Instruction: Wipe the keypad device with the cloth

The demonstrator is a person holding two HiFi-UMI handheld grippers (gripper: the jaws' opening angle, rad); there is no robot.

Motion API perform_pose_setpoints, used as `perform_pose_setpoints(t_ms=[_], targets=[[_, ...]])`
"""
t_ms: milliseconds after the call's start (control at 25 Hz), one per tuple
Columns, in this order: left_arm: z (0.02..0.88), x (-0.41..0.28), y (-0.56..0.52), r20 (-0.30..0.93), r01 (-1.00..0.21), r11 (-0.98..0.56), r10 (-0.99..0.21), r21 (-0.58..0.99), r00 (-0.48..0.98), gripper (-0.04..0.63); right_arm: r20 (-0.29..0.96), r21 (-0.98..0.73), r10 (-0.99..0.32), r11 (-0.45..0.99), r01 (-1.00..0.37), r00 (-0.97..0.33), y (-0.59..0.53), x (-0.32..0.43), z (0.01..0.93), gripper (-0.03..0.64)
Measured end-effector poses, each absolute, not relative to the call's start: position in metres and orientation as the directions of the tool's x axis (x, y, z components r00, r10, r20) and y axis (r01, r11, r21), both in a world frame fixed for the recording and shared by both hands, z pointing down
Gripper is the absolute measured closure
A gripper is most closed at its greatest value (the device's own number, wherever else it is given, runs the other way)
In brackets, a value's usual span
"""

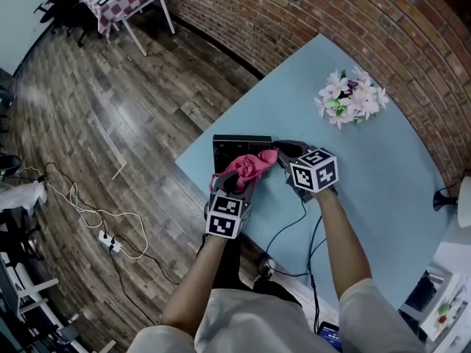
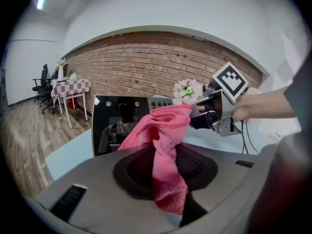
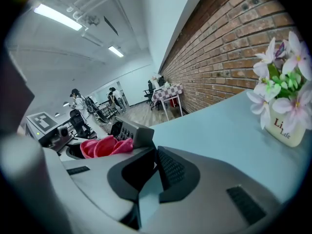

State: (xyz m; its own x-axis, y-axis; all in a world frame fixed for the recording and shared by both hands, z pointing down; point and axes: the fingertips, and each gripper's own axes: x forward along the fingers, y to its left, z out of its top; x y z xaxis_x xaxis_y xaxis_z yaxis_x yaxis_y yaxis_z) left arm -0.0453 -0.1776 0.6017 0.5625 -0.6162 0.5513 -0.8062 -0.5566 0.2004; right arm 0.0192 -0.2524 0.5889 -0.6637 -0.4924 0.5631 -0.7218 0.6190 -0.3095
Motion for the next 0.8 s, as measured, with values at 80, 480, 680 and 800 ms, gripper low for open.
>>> perform_pose_setpoints(t_ms=[80, 480, 680, 800], targets=[[0.608, -0.044, -0.173, 0.57, -0.798, -0.567, -0.594, 0.203, 0.567, 0.451, 0.561, -0.31, -0.494, 0.619, -0.722, -0.664, -0.252, 0.018, 0.588, 0.609], [0.608, -0.047, -0.159, 0.576, -0.788, -0.573, -0.574, 0.226, 0.582, 0.449, 0.535, -0.329, -0.569, 0.54, -0.775, -0.624, -0.24, 0.036, 0.587, 0.607], [0.557, -0.056, -0.18, 0.48, -0.804, -0.565, -0.663, 0.183, 0.575, 0.449, 0.53, -0.3, -0.627, 0.491, -0.818, -0.571, -0.208, 0.061, 0.583, 0.607], [0.53, -0.052, -0.198, 0.448, -0.803, -0.583, -0.689, 0.123, 0.569, 0.449, 0.523, -0.297, -0.648, 0.47, -0.831, -0.553, -0.188, 0.07, 0.577, 0.607]])
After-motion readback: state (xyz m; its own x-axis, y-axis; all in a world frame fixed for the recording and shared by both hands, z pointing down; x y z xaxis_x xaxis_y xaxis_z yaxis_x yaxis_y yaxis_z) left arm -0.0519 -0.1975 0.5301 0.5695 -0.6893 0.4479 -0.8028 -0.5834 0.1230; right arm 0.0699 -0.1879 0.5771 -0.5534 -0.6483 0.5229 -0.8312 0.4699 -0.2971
